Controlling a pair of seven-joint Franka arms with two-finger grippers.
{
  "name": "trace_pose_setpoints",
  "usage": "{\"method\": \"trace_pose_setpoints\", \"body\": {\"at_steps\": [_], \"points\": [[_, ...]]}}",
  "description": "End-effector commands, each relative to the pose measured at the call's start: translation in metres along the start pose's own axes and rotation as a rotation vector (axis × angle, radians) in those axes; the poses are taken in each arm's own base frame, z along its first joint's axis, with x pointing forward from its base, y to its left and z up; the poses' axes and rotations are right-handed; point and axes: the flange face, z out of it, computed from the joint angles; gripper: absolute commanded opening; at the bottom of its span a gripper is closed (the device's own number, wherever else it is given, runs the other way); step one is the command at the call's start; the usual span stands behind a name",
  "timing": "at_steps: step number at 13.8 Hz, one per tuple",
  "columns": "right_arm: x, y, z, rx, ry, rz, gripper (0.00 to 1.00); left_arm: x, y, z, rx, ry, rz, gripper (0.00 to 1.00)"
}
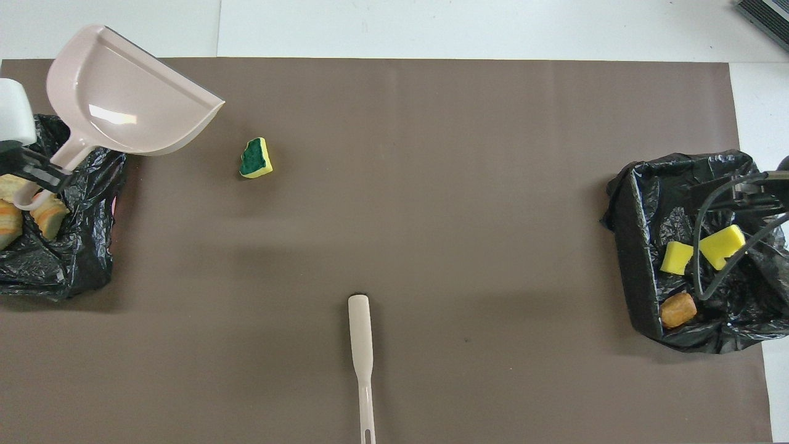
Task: Sweep and dump trash in bin
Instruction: 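Bring the empty dustpan back to the mat center with the left gripper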
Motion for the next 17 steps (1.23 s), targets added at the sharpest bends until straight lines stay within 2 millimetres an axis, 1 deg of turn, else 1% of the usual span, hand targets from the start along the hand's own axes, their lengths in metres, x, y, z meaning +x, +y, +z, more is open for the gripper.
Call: {"method": "trace_pose_setpoints", "body": {"at_steps": [1, 3, 6, 7, 8, 10, 11, 12, 13, 15, 17], "points": [[-0.005, -0.001, 0.001, 0.016, 0.001, -0.002, 1.0, 0.012, 0.055, 0.014, -0.018, 0.035, -0.1, 0.0], [-0.005, -0.001, 0.001, 0.016, 0.001, -0.002, 1.0, 0.031, 0.104, 0.038, -0.022, 0.085, -0.172, 0.0], [-0.005, 0.0, 0.001, 0.017, 0.001, -0.001, 1.0, 0.061, 0.179, 0.081, -0.053, 0.09, -0.269, 0.0], [-0.005, -0.001, 0.001, 0.016, 0.001, -0.002, 1.0, 0.071, 0.201, 0.096, -0.065, 0.102, -0.303, 0.0], [-0.005, -0.001, 0.001, 0.016, 0.001, -0.002, 1.0, 0.076, 0.221, 0.105, -0.073, 0.109, -0.332, 0.0], [-0.005, 0.0, 0.001, 0.017, 0.0, -0.001, 1.0, 0.078, 0.247, 0.115, -0.085, 0.097, -0.333, 0.0], [-0.005, 0.0, 0.001, 0.017, 0.001, -0.001, 1.0, 0.078, 0.258, 0.126, -0.102, 0.086, -0.333, 0.0], [-0.005, -0.001, 0.001, 0.016, 0.0, -0.002, 1.0, 0.079, 0.263, 0.138, -0.125, 0.093, -0.35, 0.0], [-0.005, -0.001, 0.001, 0.016, 0.001, -0.002, 1.0, 0.077, 0.268, 0.144, -0.139, 0.102, -0.36, 0.0], [-0.005, -0.001, 0.001, 0.016, 0.001, -0.002, 1.0, 0.071, 0.271, 0.149, -0.174, 0.092, -0.384, 0.0], [-0.005, -0.001, 0.001, 0.017, 0.001, -0.002, 1.0, 0.069, 0.284, 0.154, -0.193, 0.079, -0.383, 0.0]]}}
